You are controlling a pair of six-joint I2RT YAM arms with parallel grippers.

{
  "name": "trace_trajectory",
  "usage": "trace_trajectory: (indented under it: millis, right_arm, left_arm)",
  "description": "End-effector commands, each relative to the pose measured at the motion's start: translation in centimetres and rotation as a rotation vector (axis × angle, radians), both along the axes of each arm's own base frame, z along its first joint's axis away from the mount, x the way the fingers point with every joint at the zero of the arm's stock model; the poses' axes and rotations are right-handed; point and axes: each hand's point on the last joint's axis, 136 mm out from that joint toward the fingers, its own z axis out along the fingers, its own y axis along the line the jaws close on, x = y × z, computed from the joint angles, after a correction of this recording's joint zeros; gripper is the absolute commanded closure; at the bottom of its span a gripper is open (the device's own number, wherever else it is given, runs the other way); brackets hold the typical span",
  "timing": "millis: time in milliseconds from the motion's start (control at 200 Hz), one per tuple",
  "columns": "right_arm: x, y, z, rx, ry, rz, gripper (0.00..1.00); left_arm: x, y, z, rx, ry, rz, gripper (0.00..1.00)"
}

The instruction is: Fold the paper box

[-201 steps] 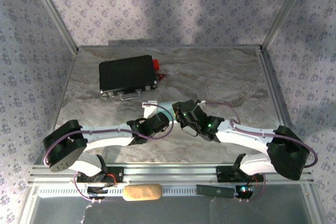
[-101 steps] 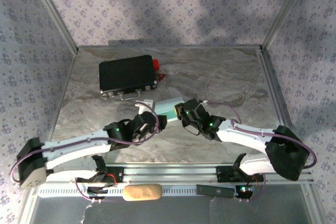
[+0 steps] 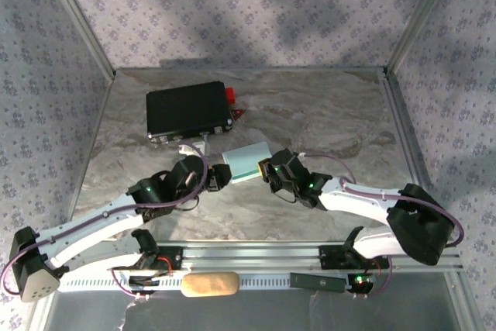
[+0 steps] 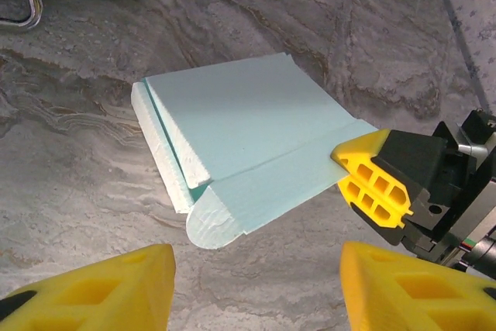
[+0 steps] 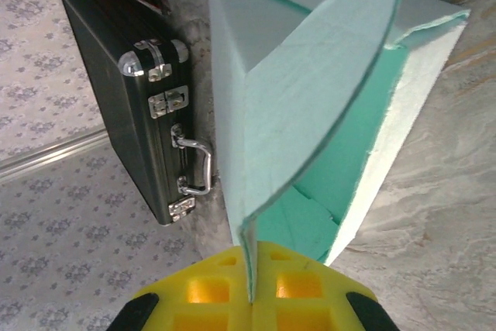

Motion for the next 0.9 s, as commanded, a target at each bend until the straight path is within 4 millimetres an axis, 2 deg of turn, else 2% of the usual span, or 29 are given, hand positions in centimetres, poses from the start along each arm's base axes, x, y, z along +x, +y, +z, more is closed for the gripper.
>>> trace_trajectory:
  millis: [0, 195, 575, 894]
  right_arm:
    - [-0.9, -0.9, -2.5, -0.076, 0.049, 0.024, 1.0]
    - [-0.9, -0.7, -2.8, -0.091, 0.055, 0.036, 1.0]
    - [-2.0, -1.6, -5.8, -0.153, 0.106, 0.068, 1.0]
    - [-2.2, -2.3, -6.9, -0.189, 0.12, 0.082, 0.98]
  left_arm:
    - [-0.4, 0.0, -1.9, 0.01, 0.066, 0.0, 0.43]
    - [-0.2, -0.2, -3.4, 0.045, 0.097, 0.009, 0.43]
    - [0.4, -0.3, -6.5, 0.089, 0.175, 0.021, 0.43]
    - [1.0, -0.4, -7.8, 0.066, 0.198, 0.029, 0.44]
